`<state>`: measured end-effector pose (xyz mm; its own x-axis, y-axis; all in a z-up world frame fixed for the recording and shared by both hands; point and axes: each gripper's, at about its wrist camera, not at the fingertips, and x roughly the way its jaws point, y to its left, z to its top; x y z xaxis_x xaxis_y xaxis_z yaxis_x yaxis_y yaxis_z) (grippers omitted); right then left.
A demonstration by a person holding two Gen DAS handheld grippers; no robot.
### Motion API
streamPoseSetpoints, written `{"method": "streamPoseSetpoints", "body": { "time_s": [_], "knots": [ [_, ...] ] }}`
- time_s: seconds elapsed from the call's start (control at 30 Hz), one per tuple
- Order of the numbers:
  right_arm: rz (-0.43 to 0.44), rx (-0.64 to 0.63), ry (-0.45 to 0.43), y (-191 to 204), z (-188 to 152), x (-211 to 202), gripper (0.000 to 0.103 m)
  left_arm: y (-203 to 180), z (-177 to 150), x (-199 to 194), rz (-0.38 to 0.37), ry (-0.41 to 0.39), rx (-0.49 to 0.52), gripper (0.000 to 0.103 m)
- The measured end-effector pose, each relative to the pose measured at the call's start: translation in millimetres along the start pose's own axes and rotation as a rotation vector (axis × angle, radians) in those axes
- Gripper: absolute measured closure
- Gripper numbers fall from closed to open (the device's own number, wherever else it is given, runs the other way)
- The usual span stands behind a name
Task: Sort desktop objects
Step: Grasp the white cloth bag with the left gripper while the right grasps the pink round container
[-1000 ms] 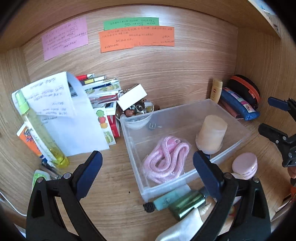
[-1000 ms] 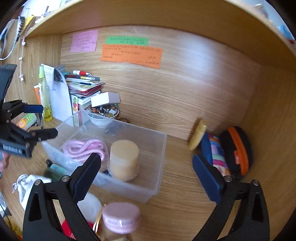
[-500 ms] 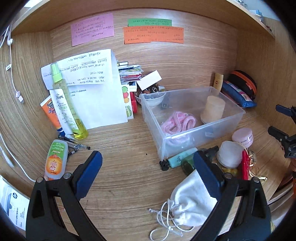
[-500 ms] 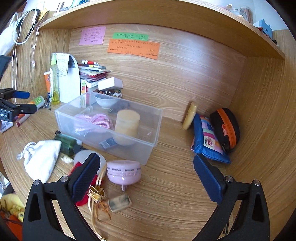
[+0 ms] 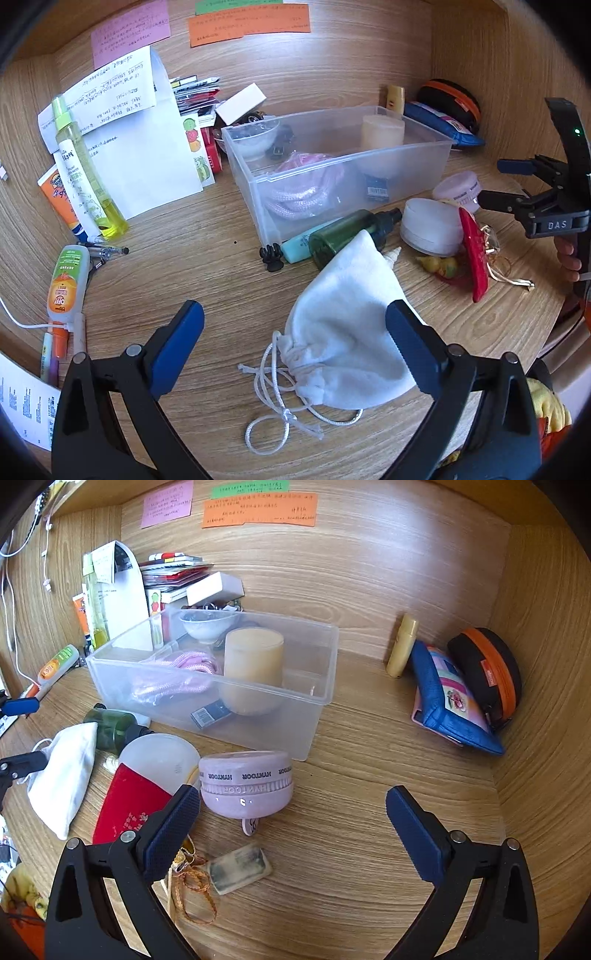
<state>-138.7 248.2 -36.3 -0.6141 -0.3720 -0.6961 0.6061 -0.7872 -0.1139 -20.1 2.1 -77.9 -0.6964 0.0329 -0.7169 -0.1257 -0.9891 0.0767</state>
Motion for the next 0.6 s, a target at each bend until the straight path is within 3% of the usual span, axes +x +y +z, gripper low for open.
{"method": "streamPoseSetpoints", "body": {
  "time_s": [0.17,0.27,0.6],
  "knots": [
    [0.046,-0.019,0.029,4,3,12,0.003,-12,-2,8,-0.054,0.032,0.003,0.003],
    [0.048,-0.026,0.052,4,3,20,0.004,-17,-2,19,-0.04,0.06,0.004,0.003],
    [0.143,0.026,0.101,-6,6,36,0.009,-19,1,27,-0.135,0.102,-0.079,0.003]
  ]
}}
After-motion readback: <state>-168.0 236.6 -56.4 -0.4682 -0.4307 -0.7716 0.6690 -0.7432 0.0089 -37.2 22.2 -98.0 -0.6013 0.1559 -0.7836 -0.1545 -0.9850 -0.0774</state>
